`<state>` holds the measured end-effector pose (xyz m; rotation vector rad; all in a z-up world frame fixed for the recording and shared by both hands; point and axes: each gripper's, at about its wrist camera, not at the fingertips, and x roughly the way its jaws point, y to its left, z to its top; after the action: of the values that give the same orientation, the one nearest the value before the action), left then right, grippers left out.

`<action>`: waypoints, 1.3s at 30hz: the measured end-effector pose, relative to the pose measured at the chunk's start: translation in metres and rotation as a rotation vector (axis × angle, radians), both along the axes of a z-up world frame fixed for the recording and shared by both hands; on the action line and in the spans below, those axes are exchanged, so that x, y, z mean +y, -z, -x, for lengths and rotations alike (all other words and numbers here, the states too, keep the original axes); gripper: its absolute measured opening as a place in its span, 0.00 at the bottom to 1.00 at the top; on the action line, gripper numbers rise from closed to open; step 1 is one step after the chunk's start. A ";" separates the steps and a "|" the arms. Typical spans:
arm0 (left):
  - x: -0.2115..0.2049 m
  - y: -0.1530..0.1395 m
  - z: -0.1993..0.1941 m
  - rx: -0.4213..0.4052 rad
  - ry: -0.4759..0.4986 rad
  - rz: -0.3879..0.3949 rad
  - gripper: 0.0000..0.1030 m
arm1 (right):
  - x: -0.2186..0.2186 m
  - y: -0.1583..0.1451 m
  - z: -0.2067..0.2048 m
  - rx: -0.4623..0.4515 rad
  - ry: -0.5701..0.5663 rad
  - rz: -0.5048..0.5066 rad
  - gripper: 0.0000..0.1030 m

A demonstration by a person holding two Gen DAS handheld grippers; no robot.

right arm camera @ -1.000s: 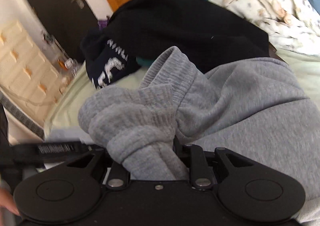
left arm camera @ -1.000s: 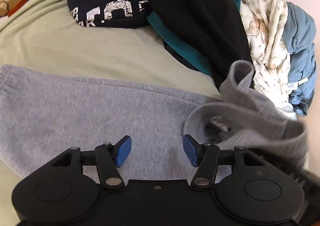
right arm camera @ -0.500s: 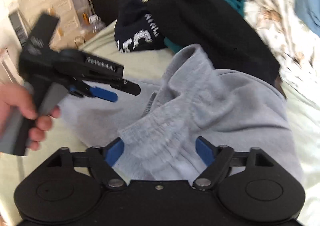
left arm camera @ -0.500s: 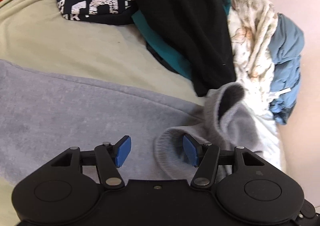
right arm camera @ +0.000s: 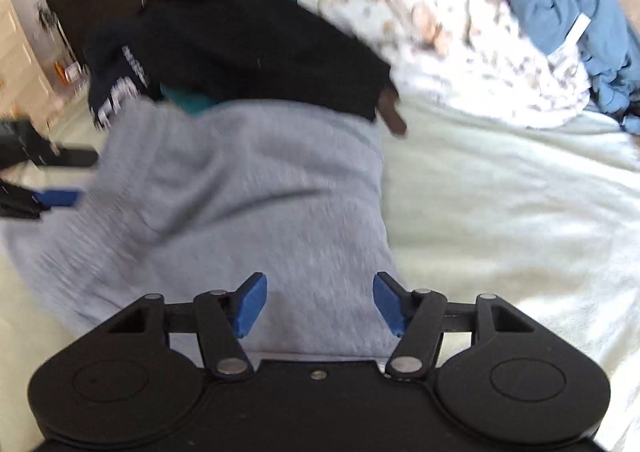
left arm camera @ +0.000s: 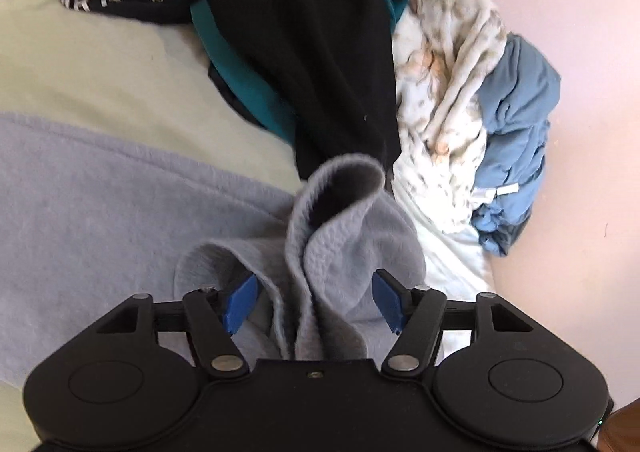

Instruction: Fold clothes

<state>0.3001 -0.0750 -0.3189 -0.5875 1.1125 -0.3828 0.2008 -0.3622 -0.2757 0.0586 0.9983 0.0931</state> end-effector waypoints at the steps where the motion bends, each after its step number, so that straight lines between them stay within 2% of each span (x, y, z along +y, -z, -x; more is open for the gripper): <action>1: -0.001 0.001 -0.001 0.008 -0.004 -0.003 0.68 | 0.003 0.007 0.000 0.015 -0.014 0.016 0.59; 3: -0.004 0.007 -0.003 0.035 -0.019 0.007 0.68 | 0.008 0.018 0.003 0.043 -0.045 0.034 0.60; 5: -0.011 0.008 -0.005 0.031 -0.007 -0.024 0.68 | 0.015 0.039 0.012 0.126 -0.090 0.031 0.59; 7: -0.015 0.009 -0.006 0.024 -0.002 -0.039 0.68 | 0.015 0.056 0.027 0.160 -0.087 0.032 0.59; 12: -0.020 0.014 -0.010 0.010 -0.037 -0.047 0.67 | 0.004 0.069 0.044 0.192 -0.051 -0.017 0.58; 14: -0.020 0.014 -0.012 0.005 -0.047 -0.042 0.66 | -0.001 0.058 0.049 0.174 -0.053 -0.038 0.53; 16: -0.021 0.013 -0.016 0.000 -0.068 -0.034 0.66 | -0.006 0.038 0.054 0.125 -0.060 -0.054 0.53; 20: -0.023 0.015 -0.017 -0.011 -0.086 -0.043 0.66 | -0.021 -0.007 0.052 -0.011 -0.065 -0.091 0.54; 22: -0.025 0.015 -0.017 -0.025 -0.092 -0.050 0.64 | -0.026 -0.018 0.036 -0.061 -0.061 -0.112 0.59; 23: -0.025 0.015 -0.017 -0.029 -0.095 -0.052 0.62 | -0.024 -0.019 0.023 -0.086 -0.072 -0.119 0.59; 26: -0.024 0.015 -0.016 -0.059 -0.112 -0.070 0.34 | -0.017 -0.007 -0.013 -0.120 -0.107 -0.084 0.59; 28: -0.022 0.012 -0.016 -0.102 -0.106 -0.069 0.25 | -0.008 0.006 -0.029 -0.119 -0.130 -0.061 0.59; 31: -0.022 0.006 -0.019 -0.158 -0.078 -0.051 0.21 | -0.004 0.034 -0.041 -0.048 -0.131 -0.031 0.57; 37: -0.027 -0.010 -0.014 -0.279 0.018 -0.053 0.19 | -0.011 0.064 -0.021 0.022 -0.074 -0.107 0.56; 39: -0.013 0.010 -0.010 -0.228 -0.027 -0.050 0.21 | -0.011 0.069 -0.021 0.037 -0.062 -0.116 0.56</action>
<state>0.3105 -0.0884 -0.3293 -0.5013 0.8917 -0.3875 0.2214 -0.3737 -0.3448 0.1358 1.0312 0.2075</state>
